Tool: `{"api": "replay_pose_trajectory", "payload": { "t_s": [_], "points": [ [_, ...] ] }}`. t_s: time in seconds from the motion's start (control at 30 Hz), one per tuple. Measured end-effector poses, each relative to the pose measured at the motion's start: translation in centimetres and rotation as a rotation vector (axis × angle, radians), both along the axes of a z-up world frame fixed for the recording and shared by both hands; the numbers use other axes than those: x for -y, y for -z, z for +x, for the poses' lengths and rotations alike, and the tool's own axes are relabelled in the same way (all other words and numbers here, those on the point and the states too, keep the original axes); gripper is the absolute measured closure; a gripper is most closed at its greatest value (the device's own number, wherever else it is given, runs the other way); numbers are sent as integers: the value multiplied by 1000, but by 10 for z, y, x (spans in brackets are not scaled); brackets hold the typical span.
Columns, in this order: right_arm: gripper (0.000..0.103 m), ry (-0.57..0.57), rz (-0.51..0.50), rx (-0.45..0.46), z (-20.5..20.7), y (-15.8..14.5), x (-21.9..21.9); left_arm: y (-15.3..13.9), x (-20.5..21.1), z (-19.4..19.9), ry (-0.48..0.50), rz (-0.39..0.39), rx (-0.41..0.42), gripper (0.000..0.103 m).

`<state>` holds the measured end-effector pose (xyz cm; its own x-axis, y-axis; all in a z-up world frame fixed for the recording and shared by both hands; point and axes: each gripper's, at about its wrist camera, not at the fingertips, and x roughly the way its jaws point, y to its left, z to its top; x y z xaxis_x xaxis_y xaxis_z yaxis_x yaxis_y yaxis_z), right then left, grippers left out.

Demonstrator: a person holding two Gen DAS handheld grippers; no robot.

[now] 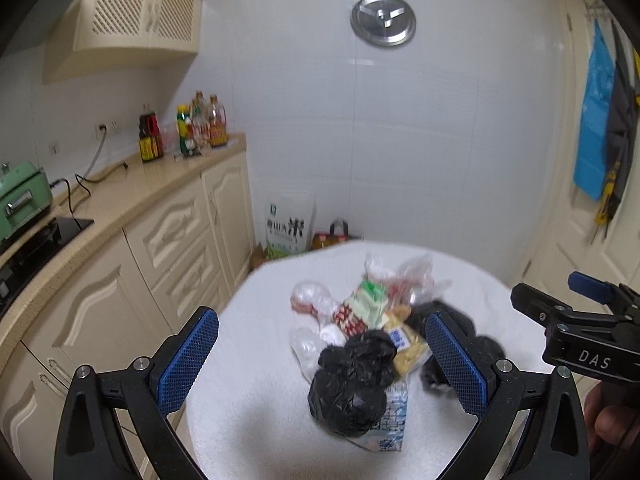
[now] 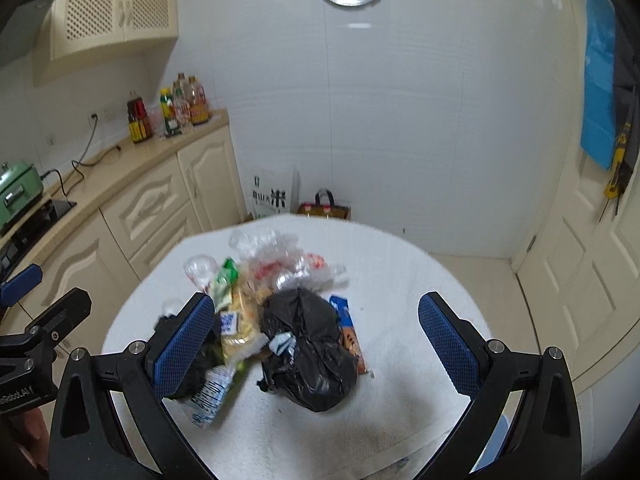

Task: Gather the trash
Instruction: 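Grasp a black trash bag with the right tool while the left tool grasps another black bag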

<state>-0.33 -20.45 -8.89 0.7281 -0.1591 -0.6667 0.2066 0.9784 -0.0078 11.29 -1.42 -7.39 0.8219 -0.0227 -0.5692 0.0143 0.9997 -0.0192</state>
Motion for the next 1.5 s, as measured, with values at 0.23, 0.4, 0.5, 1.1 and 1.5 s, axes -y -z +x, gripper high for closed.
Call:
{"api": "replay_pose_trajectory", "payload": {
  "t_s": [0.23, 0.4, 0.5, 1.1, 1.5],
  "points": [
    [0, 7, 26, -122, 18, 44, 16, 37, 10, 38, 33, 35, -102, 1],
    [0, 14, 42, -179, 26, 64, 25, 70, 16, 66, 55, 37, -180, 1],
    [0, 5, 46, -207, 32, 74, 24, 88, 16, 84, 78, 14, -220, 4],
    [35, -71, 207, -250, 43, 117, 34, 97, -5, 86, 145, -95, -261, 41],
    [35, -14, 371, -93, -29, 77, 70, 56, -2, 21, 139, -72, -124, 41]
  ]
}}
